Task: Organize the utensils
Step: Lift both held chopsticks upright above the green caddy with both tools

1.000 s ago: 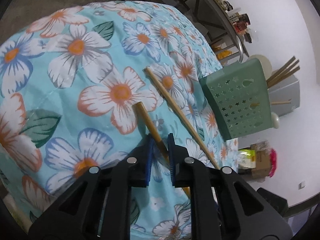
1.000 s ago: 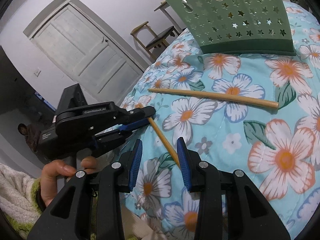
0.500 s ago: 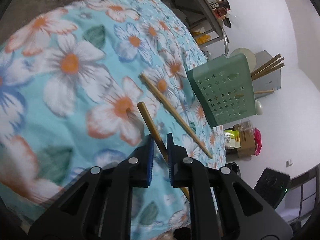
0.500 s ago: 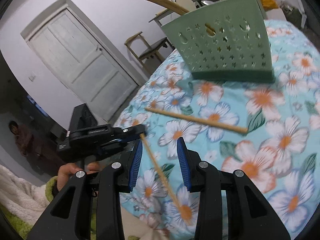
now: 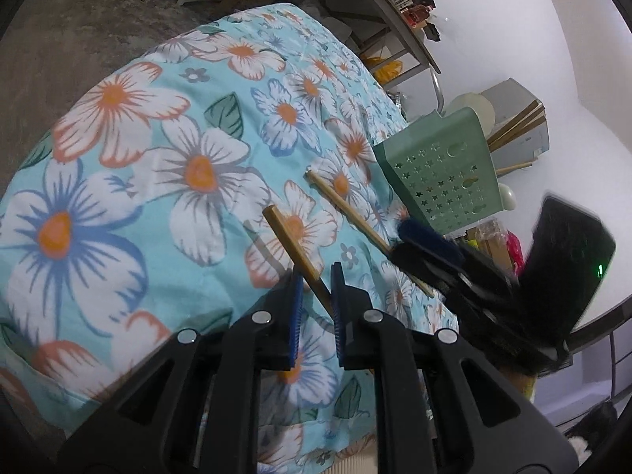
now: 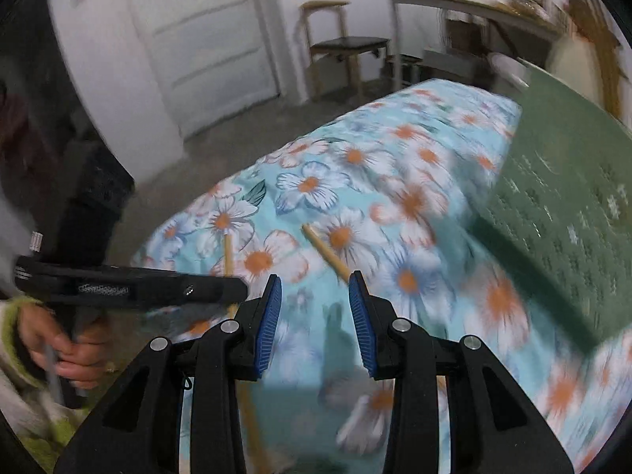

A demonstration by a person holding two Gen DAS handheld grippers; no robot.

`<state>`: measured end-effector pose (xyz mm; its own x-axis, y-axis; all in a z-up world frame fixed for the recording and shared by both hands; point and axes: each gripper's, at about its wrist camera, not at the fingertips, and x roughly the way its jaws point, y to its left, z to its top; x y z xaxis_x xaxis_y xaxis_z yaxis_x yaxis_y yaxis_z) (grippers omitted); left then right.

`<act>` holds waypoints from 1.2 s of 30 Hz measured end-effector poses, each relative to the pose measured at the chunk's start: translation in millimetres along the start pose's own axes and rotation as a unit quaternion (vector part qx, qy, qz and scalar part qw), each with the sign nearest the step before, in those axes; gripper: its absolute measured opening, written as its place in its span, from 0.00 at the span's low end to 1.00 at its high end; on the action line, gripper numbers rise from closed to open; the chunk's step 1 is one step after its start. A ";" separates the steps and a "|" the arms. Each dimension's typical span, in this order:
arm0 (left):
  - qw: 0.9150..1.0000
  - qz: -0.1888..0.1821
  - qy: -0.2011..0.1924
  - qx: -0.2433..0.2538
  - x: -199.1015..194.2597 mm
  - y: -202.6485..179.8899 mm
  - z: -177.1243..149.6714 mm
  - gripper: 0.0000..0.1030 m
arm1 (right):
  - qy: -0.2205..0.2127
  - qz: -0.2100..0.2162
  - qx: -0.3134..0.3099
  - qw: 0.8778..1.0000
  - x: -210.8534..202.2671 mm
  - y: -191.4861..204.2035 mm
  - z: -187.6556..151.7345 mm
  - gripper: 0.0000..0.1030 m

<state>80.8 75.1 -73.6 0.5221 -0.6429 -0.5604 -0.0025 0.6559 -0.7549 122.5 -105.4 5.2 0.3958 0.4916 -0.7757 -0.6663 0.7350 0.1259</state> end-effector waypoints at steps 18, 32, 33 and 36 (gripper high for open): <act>1.000 -0.004 -0.013 0.007 5.1 0.0 0.8 0.12 | -0.018 -0.069 -0.045 0.996 7.5 -2.0 32.5 0.06; 0.983 -0.023 -0.127 0.134 -49.7 -79.9 13.3 0.06 | -0.247 -0.125 0.069 0.958 -164.0 -19.9 21.1 0.06; 0.979 -0.023 -0.136 0.148 -54.1 -88.9 13.1 0.06 | -0.263 -0.128 0.075 0.953 -173.6 -19.0 18.2 0.06; 0.968 -0.011 -0.160 0.191 -63.9 -110.1 11.6 0.05 | -0.280 -0.129 0.087 0.947 -183.9 -19.9 7.0 0.06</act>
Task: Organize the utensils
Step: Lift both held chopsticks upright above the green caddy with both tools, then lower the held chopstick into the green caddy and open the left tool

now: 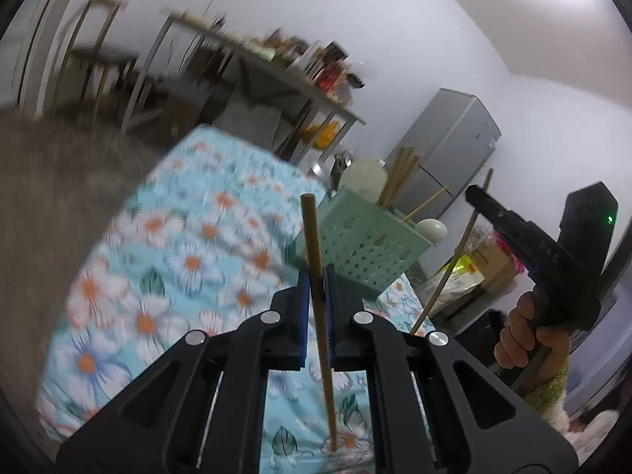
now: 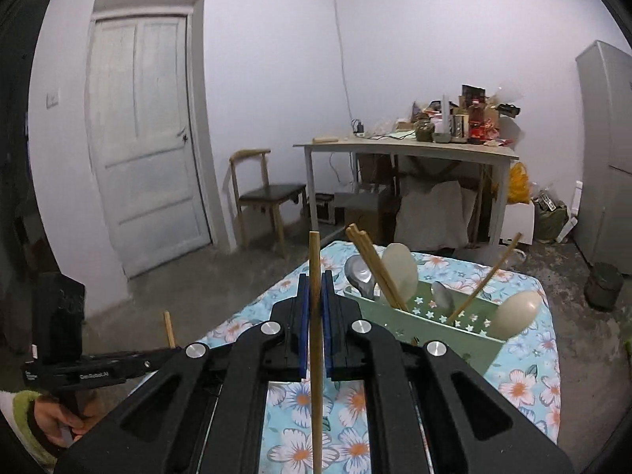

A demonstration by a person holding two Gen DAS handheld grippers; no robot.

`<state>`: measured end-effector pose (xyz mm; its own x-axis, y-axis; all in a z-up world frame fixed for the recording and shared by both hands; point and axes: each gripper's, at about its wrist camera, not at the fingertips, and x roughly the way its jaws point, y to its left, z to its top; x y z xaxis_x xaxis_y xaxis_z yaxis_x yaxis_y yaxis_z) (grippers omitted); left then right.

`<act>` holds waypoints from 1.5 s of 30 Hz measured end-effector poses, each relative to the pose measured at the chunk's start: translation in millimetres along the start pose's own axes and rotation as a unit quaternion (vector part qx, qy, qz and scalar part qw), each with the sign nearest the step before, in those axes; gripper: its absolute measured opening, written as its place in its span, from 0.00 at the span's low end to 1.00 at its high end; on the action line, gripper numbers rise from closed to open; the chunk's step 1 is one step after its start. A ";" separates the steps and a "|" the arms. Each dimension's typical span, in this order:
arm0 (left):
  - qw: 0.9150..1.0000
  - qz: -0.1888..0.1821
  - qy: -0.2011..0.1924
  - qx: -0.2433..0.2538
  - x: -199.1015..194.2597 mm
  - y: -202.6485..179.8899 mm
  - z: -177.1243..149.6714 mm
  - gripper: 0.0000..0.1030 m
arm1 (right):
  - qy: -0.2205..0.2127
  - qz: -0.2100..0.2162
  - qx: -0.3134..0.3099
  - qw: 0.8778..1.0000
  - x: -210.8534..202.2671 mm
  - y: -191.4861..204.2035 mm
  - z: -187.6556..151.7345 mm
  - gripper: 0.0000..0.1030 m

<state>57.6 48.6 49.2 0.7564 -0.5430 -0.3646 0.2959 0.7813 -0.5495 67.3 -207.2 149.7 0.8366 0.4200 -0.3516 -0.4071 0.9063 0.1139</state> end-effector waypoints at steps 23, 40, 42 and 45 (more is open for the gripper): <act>0.968 -0.115 -0.166 0.150 -8.3 -131.2 112.8 0.05 | -0.074 -0.020 0.076 0.994 -80.0 -42.8 -15.1 0.06; 0.963 -0.055 -0.186 0.187 109.7 -173.4 143.7 0.05 | -0.084 0.005 0.112 0.990 -64.7 -80.3 -20.7 0.06; 0.963 -0.044 -0.189 0.186 121.9 -170.3 142.3 0.05 | -0.084 0.004 0.114 0.990 -62.5 -84.8 -21.5 0.06; 0.966 -0.043 -0.187 0.172 139.3 -163.7 140.3 0.05 | -0.080 0.004 0.117 0.990 -58.4 -89.7 -22.2 0.06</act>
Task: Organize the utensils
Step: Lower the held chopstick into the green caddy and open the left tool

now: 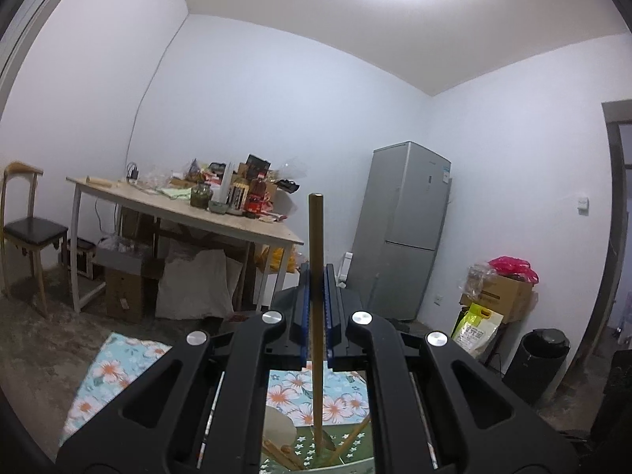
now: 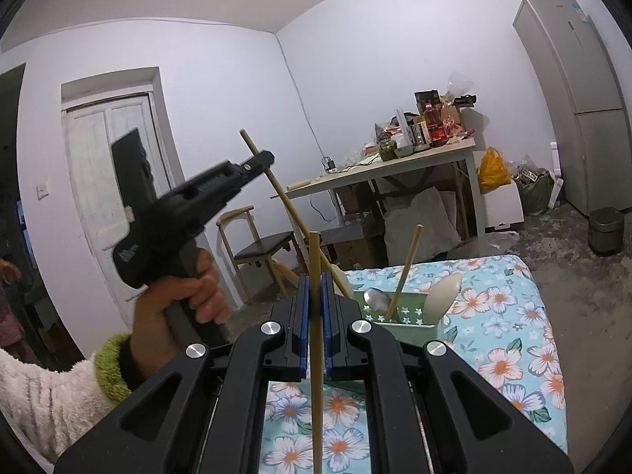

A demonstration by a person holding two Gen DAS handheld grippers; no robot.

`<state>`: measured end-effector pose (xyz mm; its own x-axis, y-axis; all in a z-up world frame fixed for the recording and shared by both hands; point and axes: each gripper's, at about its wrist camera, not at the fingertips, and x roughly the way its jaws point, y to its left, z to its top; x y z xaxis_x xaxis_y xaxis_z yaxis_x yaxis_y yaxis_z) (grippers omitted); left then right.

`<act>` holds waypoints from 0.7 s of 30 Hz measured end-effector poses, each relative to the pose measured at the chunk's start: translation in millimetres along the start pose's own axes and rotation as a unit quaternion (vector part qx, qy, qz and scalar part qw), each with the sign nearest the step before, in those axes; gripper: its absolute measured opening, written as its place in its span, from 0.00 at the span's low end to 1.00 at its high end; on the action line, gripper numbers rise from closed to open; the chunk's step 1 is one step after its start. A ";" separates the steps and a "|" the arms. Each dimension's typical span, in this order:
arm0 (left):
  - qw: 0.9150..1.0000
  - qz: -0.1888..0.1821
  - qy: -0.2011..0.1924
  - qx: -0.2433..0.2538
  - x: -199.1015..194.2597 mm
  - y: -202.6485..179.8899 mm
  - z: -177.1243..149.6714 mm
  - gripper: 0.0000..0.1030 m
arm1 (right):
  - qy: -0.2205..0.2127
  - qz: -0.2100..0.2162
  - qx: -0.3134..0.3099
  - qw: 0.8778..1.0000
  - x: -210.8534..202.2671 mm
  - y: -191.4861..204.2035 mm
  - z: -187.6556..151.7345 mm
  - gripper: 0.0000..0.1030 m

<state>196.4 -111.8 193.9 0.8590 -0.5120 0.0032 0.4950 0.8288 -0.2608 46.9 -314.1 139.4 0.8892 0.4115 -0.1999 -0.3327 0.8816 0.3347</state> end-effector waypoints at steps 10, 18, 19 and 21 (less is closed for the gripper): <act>1.000 0.003 0.027 -0.015 11.8 16.6 -32.3 0.32 | 0.018 -0.013 -0.001 1.000 8.5 -5.9 -3.7 0.06; 1.000 -0.009 0.026 -0.005 -25.4 15.8 -19.0 0.50 | 0.010 -0.020 -0.005 1.000 5.1 -1.9 3.1 0.06; 1.000 -0.013 0.026 -0.004 -32.1 15.1 -17.4 0.54 | 0.009 -0.022 -0.007 1.000 4.2 0.1 5.1 0.06; 0.999 -0.023 0.027 0.001 -47.1 12.3 -14.5 0.57 | 0.006 -0.026 -0.014 1.000 2.2 3.8 8.4 0.06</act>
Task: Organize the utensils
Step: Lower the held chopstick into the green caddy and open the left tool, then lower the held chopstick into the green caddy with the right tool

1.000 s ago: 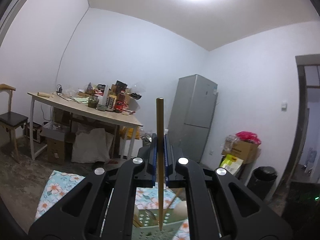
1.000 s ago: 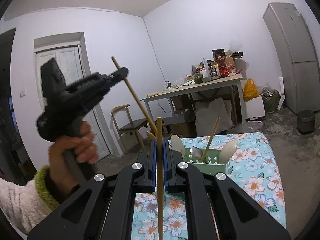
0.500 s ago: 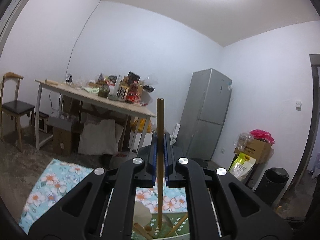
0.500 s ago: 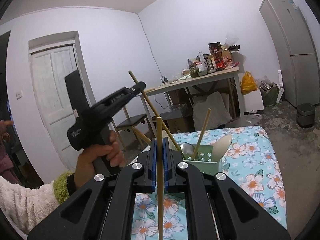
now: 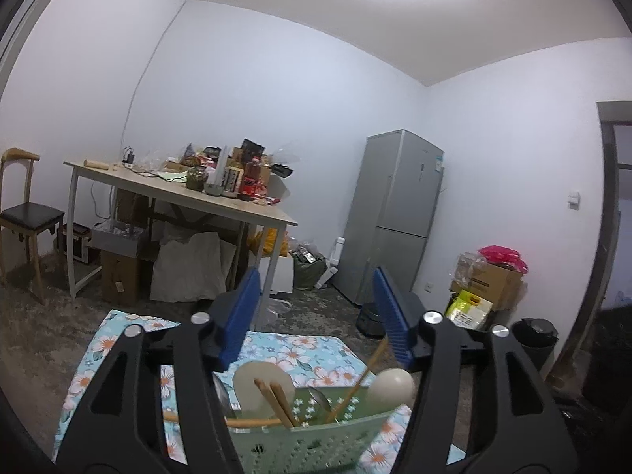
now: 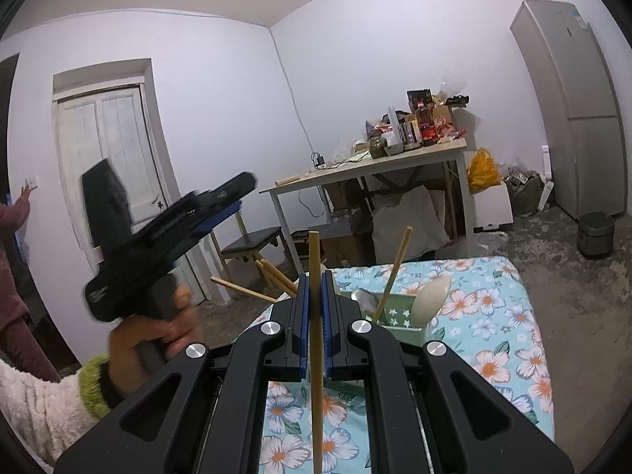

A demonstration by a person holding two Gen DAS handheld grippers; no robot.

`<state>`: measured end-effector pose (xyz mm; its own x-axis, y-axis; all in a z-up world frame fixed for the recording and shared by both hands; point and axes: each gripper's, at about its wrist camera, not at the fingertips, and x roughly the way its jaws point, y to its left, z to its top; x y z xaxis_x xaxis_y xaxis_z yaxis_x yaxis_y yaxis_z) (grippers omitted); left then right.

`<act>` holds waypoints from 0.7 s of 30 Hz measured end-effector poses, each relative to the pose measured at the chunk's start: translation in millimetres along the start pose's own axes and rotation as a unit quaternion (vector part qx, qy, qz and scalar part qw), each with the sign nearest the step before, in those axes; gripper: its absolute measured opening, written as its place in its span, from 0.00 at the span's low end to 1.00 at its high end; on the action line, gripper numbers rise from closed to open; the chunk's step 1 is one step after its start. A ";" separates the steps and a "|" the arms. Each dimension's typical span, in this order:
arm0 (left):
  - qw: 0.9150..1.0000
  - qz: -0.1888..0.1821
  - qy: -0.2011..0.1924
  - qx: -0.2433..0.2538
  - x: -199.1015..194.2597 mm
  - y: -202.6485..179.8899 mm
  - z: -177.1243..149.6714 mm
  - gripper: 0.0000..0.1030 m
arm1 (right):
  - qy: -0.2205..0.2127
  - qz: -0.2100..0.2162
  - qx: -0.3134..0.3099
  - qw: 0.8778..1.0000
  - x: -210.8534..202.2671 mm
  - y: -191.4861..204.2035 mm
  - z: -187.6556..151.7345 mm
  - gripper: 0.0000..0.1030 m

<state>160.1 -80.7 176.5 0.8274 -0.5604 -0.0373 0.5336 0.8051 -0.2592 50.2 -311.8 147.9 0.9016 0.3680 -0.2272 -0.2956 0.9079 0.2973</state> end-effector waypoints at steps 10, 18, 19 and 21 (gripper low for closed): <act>0.998 -0.009 0.064 0.015 -65.6 1.4 -35.0 0.74 | -0.015 -0.012 -0.028 0.999 3.9 14.2 30.3 0.06; 0.991 0.006 0.137 0.006 -89.7 13.6 -92.0 0.77 | -0.037 -0.019 -0.067 0.997 34.2 30.3 74.6 0.06; 0.990 0.008 0.143 0.007 -91.3 15.1 -96.9 0.77 | -0.039 -0.018 -0.070 0.997 37.6 33.3 79.1 0.06; 0.989 0.015 0.149 0.004 -94.0 19.6 -103.1 0.78 | -0.045 -0.019 -0.081 0.996 47.5 39.6 91.4 0.06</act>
<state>74.8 -32.3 75.4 0.7557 -0.5673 -0.3272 0.5119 0.8233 -0.2451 110.2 -276.8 233.6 0.9353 0.3204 -0.1498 -0.3017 0.9438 0.1350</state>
